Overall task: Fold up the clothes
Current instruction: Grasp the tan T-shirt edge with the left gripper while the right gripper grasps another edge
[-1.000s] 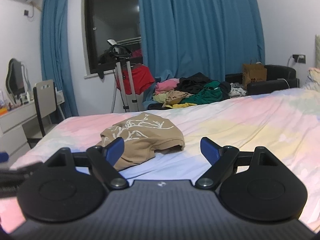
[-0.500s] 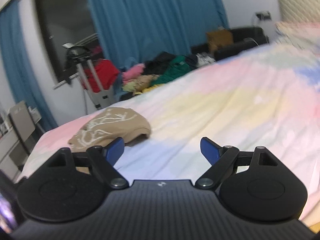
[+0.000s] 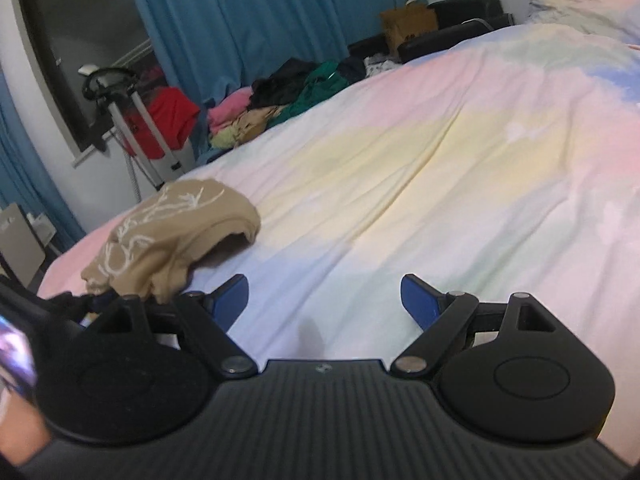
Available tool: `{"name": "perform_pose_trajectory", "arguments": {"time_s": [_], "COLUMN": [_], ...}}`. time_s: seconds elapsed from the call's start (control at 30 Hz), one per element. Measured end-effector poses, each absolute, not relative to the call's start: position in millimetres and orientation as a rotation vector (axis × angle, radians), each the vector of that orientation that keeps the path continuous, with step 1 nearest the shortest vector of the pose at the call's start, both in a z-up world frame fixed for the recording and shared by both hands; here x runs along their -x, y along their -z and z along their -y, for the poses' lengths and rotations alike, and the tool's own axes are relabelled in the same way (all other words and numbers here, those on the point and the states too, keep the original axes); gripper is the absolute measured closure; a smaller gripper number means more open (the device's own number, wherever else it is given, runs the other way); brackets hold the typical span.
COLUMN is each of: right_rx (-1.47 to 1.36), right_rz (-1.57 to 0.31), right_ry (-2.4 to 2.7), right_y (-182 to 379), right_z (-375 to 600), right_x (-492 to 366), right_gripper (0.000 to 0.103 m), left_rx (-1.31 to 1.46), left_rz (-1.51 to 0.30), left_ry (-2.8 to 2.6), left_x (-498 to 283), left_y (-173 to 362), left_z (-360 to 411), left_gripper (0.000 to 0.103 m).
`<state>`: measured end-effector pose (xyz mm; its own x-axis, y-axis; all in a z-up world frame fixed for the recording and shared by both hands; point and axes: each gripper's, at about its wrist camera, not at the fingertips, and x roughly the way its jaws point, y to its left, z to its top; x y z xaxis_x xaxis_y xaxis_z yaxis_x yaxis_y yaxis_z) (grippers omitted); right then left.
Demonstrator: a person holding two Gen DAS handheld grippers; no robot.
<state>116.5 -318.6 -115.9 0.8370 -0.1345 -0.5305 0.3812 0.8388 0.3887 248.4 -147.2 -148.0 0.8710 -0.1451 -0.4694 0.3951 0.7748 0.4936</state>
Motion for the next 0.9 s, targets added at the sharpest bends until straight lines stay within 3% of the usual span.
{"name": "perform_pose_trajectory", "arguments": {"time_s": [0.07,0.4,0.67,0.9], "right_rx": [-0.514,-0.354,-0.269,-0.16], "right_rz": [-0.509,-0.416,-0.409,-0.391], "right_ry": [0.272,0.159,-0.049,-0.173], "right_y": [121,100,69,64], "right_z": [317,281,229,177], "right_x": [-116,-100,-49,-40], "right_gripper": [0.018,0.018,0.018,0.018], "left_rx": [-0.565,-0.26,-0.111,0.023], "left_rz": [-0.423,-0.36,-0.298,-0.247], "left_ry": [0.332,0.436,0.547,0.609], "left_x": [-242,-174,-85,-58], "left_y": [129,13,-23,-29], "left_z": [133,57,9,-25], "left_gripper": [0.095,0.096,0.096,0.096]}}
